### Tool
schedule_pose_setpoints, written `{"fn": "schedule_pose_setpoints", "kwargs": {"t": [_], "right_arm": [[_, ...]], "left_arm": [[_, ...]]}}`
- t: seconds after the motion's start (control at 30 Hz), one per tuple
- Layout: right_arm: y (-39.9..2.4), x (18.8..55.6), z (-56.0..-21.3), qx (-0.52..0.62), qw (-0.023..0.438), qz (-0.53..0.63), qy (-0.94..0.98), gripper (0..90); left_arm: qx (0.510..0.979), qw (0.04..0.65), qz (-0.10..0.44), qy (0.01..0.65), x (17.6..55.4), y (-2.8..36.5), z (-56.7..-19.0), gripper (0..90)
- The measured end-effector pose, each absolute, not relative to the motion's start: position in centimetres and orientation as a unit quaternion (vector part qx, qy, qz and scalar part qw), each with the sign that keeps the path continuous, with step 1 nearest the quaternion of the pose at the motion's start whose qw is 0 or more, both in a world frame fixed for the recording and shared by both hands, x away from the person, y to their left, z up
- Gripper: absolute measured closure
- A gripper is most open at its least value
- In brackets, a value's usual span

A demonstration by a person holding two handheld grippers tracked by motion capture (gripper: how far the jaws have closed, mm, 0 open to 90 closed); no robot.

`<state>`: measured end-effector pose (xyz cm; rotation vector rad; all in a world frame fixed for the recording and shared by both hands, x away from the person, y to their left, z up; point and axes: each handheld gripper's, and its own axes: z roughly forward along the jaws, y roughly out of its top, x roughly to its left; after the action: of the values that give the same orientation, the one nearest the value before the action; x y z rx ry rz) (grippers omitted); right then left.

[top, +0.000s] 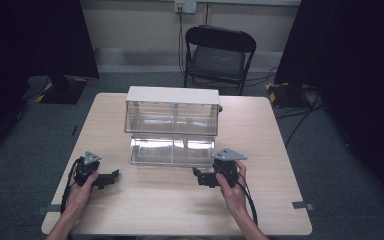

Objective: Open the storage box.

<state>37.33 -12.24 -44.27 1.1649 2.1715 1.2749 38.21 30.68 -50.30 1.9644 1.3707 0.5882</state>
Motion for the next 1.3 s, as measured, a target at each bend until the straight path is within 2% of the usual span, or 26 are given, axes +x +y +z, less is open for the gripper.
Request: {"fn": "schedule_pose_setpoints", "kwargs": {"t": [1.3], "right_arm": [[-12.1, 37.9, -43.1, 0.418, 0.182, 0.466, 0.758, 8.0]], "left_arm": [[0.752, 0.331, 0.225, 0.524, 38.2, 30.7, -50.3, 7.9]]}}
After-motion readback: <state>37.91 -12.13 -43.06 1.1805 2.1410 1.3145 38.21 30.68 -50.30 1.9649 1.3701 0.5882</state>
